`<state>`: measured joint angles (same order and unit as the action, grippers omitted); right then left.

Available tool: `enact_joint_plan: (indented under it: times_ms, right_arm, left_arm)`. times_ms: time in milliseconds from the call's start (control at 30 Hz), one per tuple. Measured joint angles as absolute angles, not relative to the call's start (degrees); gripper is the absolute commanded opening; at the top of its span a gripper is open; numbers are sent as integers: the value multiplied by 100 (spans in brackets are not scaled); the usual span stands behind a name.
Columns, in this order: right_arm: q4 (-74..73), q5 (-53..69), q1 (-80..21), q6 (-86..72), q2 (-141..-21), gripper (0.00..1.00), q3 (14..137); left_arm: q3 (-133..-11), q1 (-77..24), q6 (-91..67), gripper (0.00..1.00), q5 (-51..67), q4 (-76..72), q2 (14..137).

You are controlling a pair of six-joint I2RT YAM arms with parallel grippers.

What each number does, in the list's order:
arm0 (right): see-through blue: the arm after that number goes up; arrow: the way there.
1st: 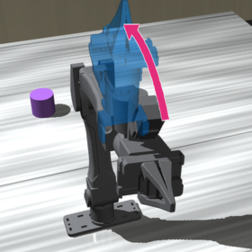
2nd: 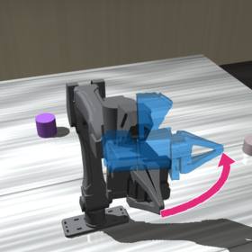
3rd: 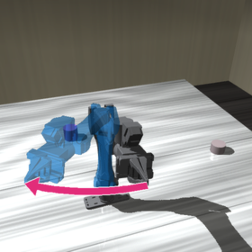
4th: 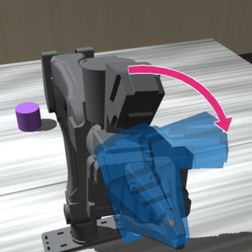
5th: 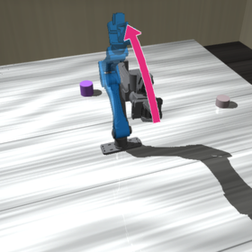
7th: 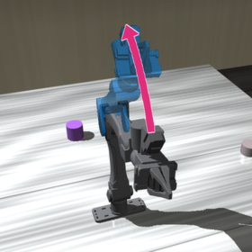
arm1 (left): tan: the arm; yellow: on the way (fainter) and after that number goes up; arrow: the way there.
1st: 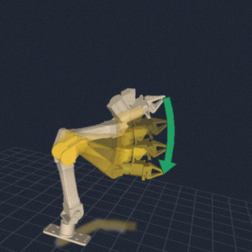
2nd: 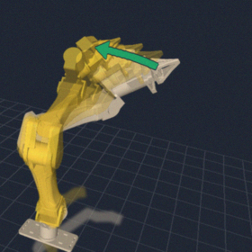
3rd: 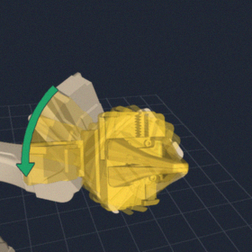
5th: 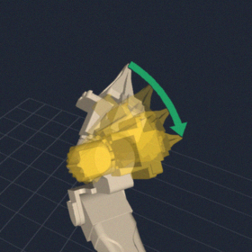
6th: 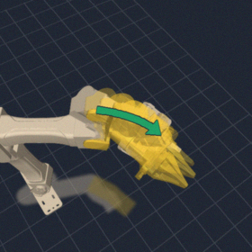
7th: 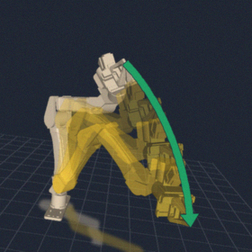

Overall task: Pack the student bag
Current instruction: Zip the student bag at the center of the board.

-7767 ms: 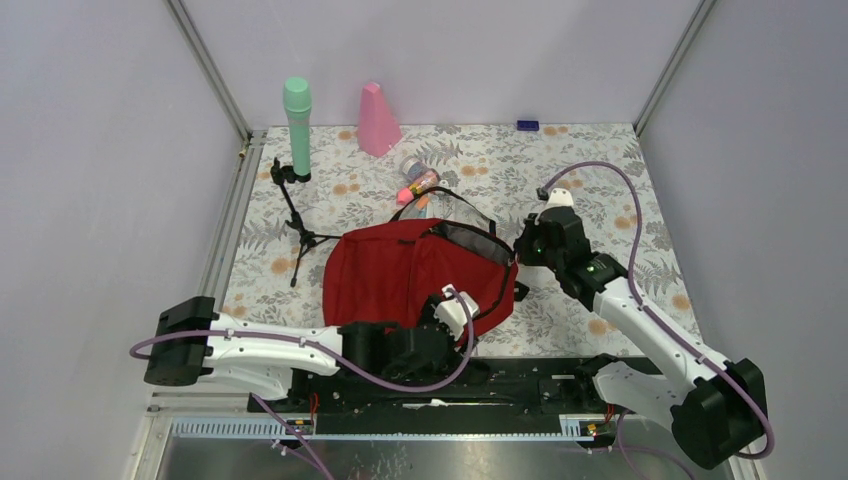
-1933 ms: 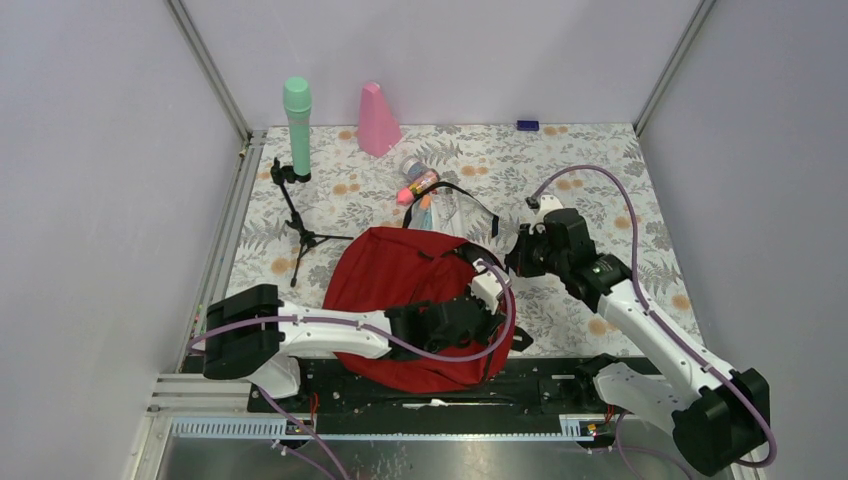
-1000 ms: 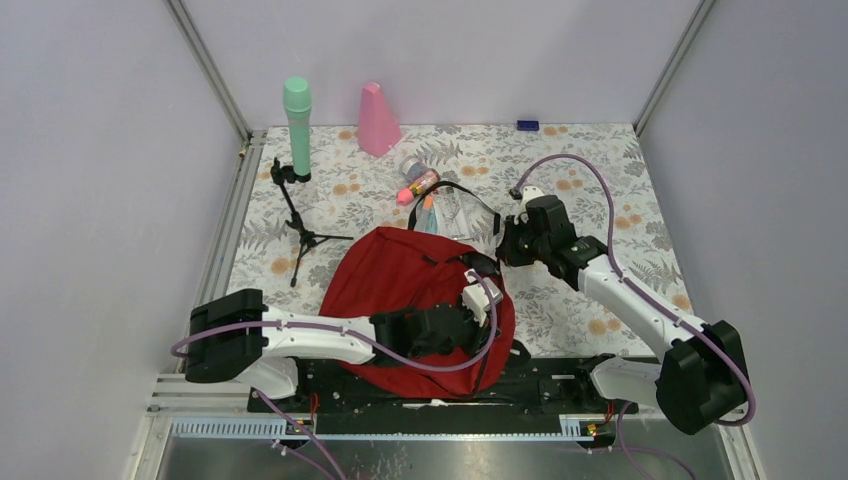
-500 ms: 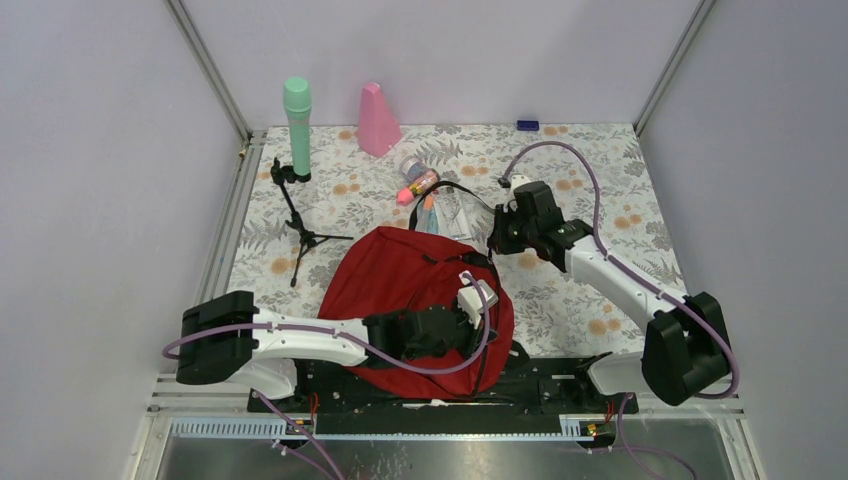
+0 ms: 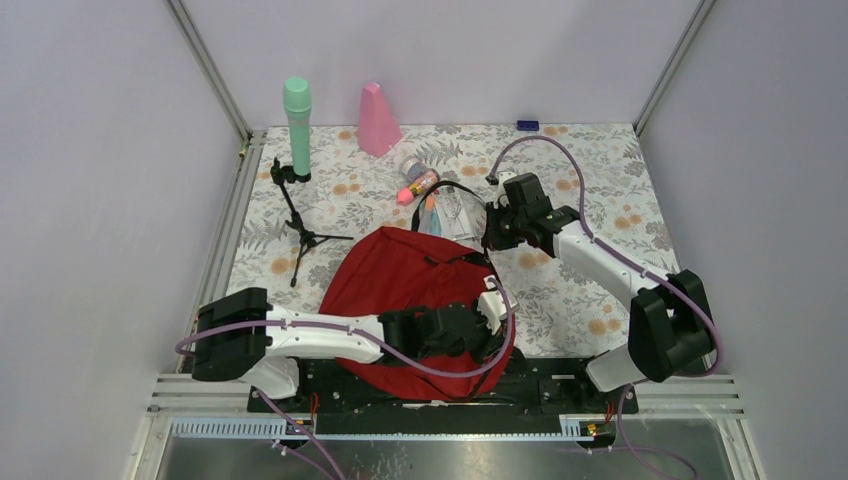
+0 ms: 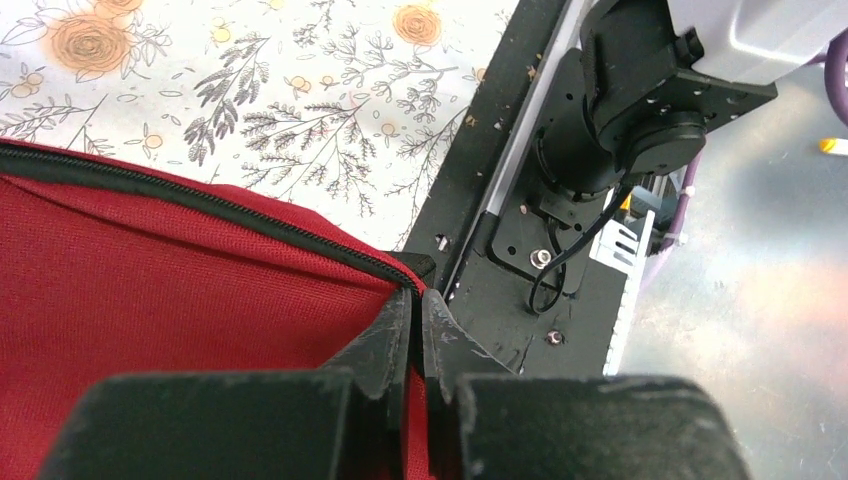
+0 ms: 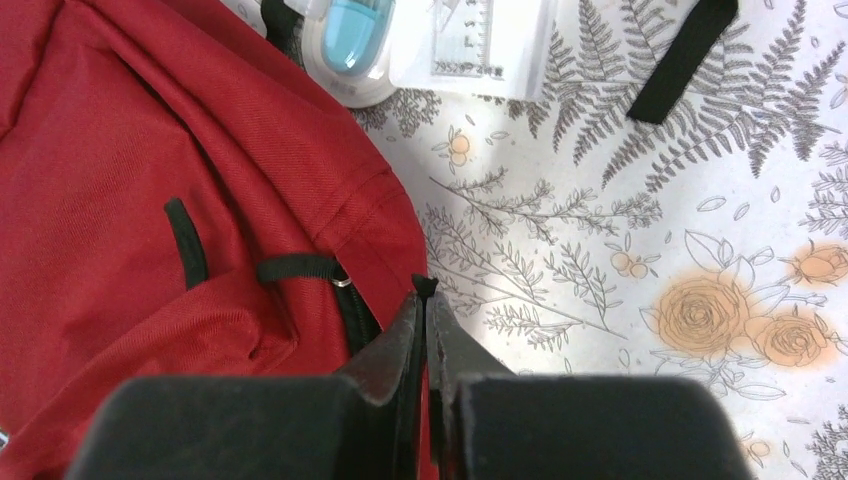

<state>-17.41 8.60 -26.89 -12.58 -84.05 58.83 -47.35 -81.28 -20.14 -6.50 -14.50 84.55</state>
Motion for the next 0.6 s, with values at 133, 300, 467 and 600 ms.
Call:
enact_joint_plan:
  times_ms: [133,300,467,600]
  right_arm:
    - [-1822,1138,-2689,-1127,-8672,0,6082]
    - [-1800,1498,-2692,-950,-9061,0,6414]
    - [-1828,1796,-2727,-849,-9303,0,6591]
    - [-1979,1881,-2821,-770,-9461,0,6731]
  left_arm:
    - [-4956,-8128,-1800,0,-395,-1236,8560]
    - [-5179,-8128,-1597,0,73,-1055,8676]
    - [-5260,-8128,-1514,0,366,-1068,8825]
    - [-5264,-8128,-1485,0,456,-1127,8932]
